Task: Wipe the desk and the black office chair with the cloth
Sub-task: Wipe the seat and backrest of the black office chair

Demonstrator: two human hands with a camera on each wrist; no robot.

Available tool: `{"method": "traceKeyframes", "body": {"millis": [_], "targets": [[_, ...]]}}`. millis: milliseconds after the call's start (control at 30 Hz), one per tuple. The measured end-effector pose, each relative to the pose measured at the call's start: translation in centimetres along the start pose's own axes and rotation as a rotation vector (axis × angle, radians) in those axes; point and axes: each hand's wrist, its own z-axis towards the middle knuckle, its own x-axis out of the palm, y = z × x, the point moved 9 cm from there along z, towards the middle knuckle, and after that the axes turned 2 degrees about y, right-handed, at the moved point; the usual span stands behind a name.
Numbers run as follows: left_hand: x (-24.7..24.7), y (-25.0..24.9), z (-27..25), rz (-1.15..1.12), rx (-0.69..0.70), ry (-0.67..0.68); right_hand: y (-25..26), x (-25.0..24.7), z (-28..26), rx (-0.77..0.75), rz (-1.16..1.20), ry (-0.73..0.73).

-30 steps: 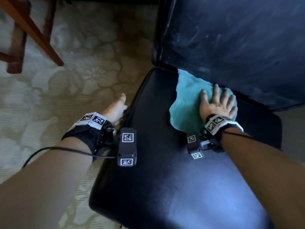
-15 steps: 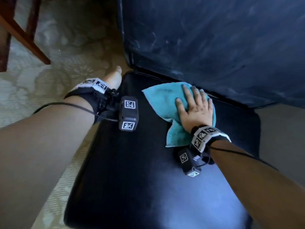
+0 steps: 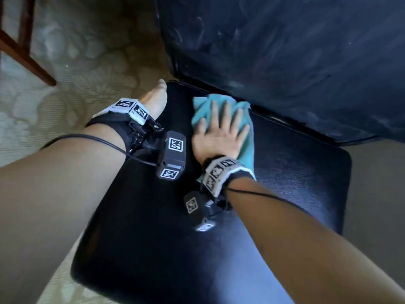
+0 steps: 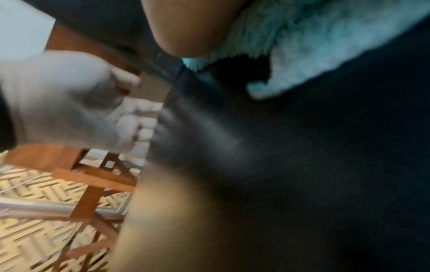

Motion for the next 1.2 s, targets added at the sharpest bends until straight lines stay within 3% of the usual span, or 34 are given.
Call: {"method": "traceKeyframes", "body": {"millis": [167, 233, 367, 433, 567, 733, 867, 967, 1067, 1200], "targets": [[-3.4, 3.2, 2.3, -0.249, -0.006, 0.013, 10.9, 1.8, 0.8, -0.505, -0.130, 0.100], [-4.3, 4.9, 3.3, -0.260, 0.010, 0.008, 12.9, 2.0, 1.4, -0.614, -0.167, 0.094], [-4.1, 6.7, 3.5, -0.487, -0.042, 0.067, 15.6, 2.6, 4.1, -0.599, -0.187, 0.155], [-3.4, 6.9, 3.2, -0.572, -0.076, 0.165, 16.4, 2.6, 5.1, -0.560, -0.222, 0.196], [-3.0, 8.3, 2.7, -0.612, -0.076, 0.251, 16.5, 2.8, 3.2, -0.627, -0.249, 0.140], [-4.0, 15.6, 0.4, -0.596, -0.250, 0.120, 14.4, 4.2, -4.5, -0.786, -0.201, 0.118], [-4.5, 19.3, -2.0, -0.588, -0.297, -0.028, 16.7, 4.5, -1.8, -0.757, -0.296, 0.159], [-3.4, 20.0, -3.8, -0.672, -0.289, 0.084, 17.9, 4.8, -0.2, -0.618, -0.321, 0.177], [-2.9, 20.2, -4.7, -0.800, -0.238, 0.221, 18.4, 6.5, -4.8, -0.698, -0.414, 0.184], [-3.7, 20.4, -6.2, -0.879, -0.219, 0.108, 16.0, 7.9, -13.9, -0.864, -0.379, 0.181]]}}
